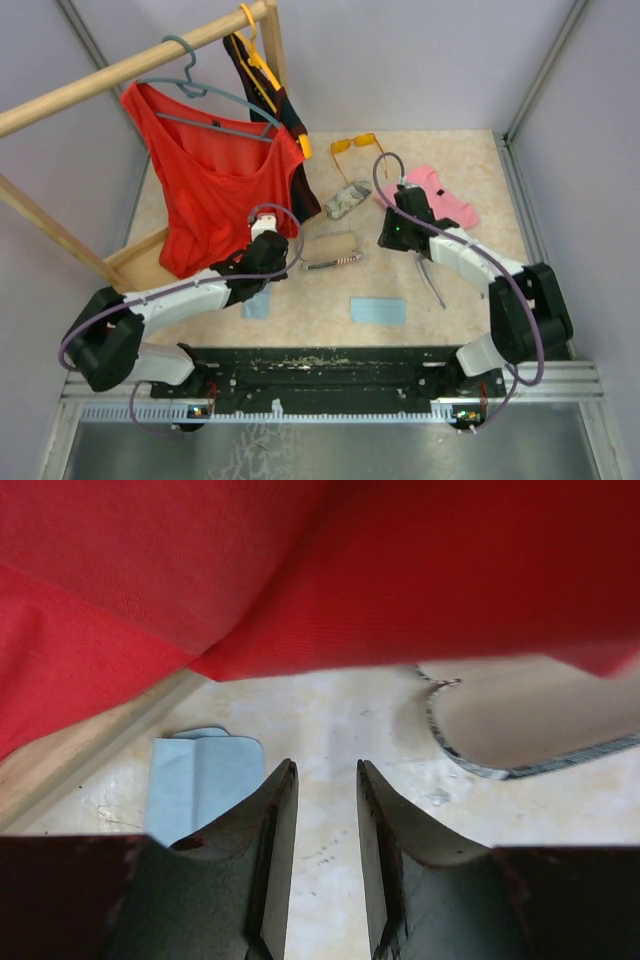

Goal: Organize the sunglasses
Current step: Adjust the sunglasses case at the center of the board.

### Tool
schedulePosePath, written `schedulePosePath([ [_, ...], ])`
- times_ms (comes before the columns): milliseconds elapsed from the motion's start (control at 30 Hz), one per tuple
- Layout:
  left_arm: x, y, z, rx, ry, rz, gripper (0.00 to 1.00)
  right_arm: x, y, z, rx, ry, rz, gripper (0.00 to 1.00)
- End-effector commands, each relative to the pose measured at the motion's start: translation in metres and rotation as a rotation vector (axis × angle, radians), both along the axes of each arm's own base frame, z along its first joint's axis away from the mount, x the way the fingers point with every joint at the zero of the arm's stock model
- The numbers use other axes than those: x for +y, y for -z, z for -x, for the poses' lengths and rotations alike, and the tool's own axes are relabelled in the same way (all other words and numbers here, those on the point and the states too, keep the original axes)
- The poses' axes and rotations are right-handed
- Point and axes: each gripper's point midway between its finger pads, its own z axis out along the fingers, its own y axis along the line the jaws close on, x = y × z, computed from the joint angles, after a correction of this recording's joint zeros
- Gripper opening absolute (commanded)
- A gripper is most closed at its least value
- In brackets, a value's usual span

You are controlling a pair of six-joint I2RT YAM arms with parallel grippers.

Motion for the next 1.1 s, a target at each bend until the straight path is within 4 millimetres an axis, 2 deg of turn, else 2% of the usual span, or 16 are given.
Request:
schedulePosePath([
  [0, -0.002, 0.008, -0.018, 0.002, -0.009, -0.019, 0.36, 0.021, -0.008, -0.041, -0.056, -0.06, 0.014, 0.23],
  [100, -0.013, 0.016, -0.026, 0.016, 0.016, -0.022, 0.36, 0.025, 0.005, -0.053, -0.03, -0.055, 0.038, 0.2],
  [133, -0.016, 0.018, -0.029, 0.019, 0.021, -0.026, 0.36, 0.026, 0.003, -0.058, -0.035, -0.051, 0.038, 0.19],
  [167, -0.021, 0.018, -0.033, 0.019, 0.027, -0.026, 0.36, 0.027, 0.017, -0.059, -0.001, -0.051, 0.049, 0.19],
  [200, -0.025, 0.019, -0.035, 0.026, 0.038, -0.024, 0.36, 0.028, 0.022, -0.061, 0.013, -0.051, 0.05, 0.18],
  [300, -0.038, 0.023, -0.04, 0.039, 0.074, -0.014, 0.36, 0.038, 0.034, -0.061, 0.047, -0.073, 0.045, 0.17],
  [533, -0.058, 0.036, -0.041, 0.075, 0.148, 0.008, 0.34, 0.056, 0.045, -0.05, 0.087, -0.116, 0.002, 0.17],
  [1033, -0.095, 0.046, -0.033, 0.095, 0.251, 0.026, 0.33, 0.052, 0.039, -0.019, 0.086, -0.122, -0.055, 0.17],
  [1067, -0.096, 0.046, -0.034, 0.093, 0.255, 0.026, 0.33, 0.052, 0.034, -0.018, 0.077, -0.128, -0.065, 0.17],
])
